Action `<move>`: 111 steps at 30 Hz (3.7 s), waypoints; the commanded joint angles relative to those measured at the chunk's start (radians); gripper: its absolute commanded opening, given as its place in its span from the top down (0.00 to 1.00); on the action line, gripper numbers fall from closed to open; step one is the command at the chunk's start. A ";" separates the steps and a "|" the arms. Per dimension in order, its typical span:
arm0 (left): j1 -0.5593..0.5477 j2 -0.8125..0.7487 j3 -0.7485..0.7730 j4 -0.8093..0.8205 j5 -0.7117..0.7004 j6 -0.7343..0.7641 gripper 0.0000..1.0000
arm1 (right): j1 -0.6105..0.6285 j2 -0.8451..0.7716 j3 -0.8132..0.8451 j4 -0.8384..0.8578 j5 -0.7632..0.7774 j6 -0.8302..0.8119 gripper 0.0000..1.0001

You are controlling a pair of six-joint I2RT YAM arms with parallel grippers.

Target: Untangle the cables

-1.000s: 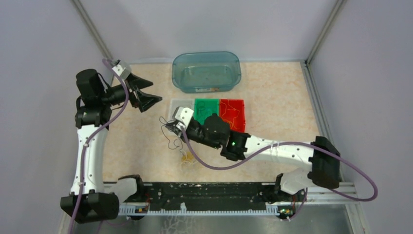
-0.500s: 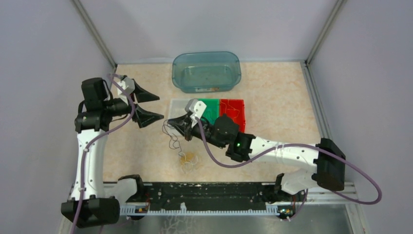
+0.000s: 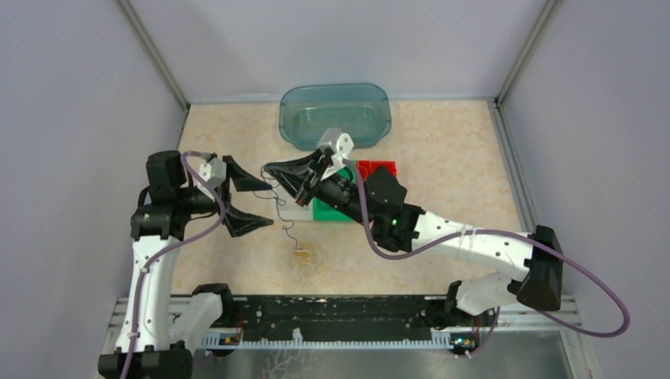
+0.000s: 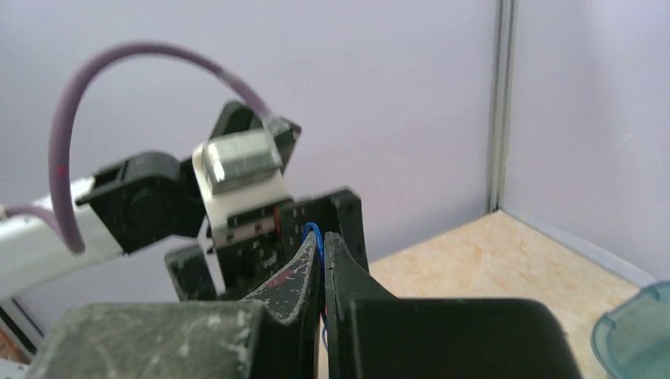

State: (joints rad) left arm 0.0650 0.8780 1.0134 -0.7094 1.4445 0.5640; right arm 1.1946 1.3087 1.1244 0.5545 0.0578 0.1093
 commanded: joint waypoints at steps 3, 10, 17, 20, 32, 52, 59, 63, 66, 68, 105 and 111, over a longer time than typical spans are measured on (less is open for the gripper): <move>-0.156 -0.049 -0.048 0.074 -0.041 -0.062 0.05 | -0.006 0.044 0.120 0.043 -0.031 0.047 1.00; -0.226 -0.098 -0.161 0.503 -0.173 -0.428 0.12 | -0.006 0.072 0.159 0.041 -0.058 0.081 1.00; -0.234 -0.078 -0.125 0.551 -0.288 -0.499 0.96 | -0.006 0.027 0.105 0.043 -0.019 0.068 1.00; -0.234 -0.083 -0.084 0.535 -0.296 -0.477 1.00 | -0.005 -0.002 0.064 0.042 -0.010 0.068 1.00; -0.234 -0.044 0.103 0.557 -0.269 -0.526 1.00 | -0.088 -0.184 -0.150 0.016 -0.161 0.217 0.24; -0.234 -0.013 0.243 0.666 -0.298 -0.668 1.00 | -0.098 0.237 -0.189 0.290 -0.333 0.275 0.48; -0.234 -0.001 0.315 0.679 -0.314 -0.675 1.00 | -0.095 0.302 -0.332 0.415 -0.236 0.294 0.65; -0.234 0.009 0.362 0.716 -0.341 -0.691 1.00 | -0.092 0.354 -0.399 0.492 -0.207 0.335 0.71; -0.234 0.021 0.414 0.736 -0.368 -0.691 1.00 | -0.078 0.401 -0.428 0.523 -0.176 0.341 0.68; -0.234 0.032 0.447 0.742 -0.378 -0.696 1.00 | -0.071 0.411 -0.449 0.553 -0.156 0.350 0.62; -0.496 0.542 0.082 0.789 -0.639 -0.418 1.00 | -0.124 -0.671 -0.654 -0.056 0.781 0.123 0.39; -0.546 0.745 0.196 0.668 -0.673 -0.349 1.00 | -0.124 -0.689 -0.647 -0.048 0.779 0.115 0.40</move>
State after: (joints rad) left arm -0.4541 1.5341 1.1286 0.0147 0.8112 0.1379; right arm 1.0821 0.6235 0.4625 0.4969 0.8139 0.2447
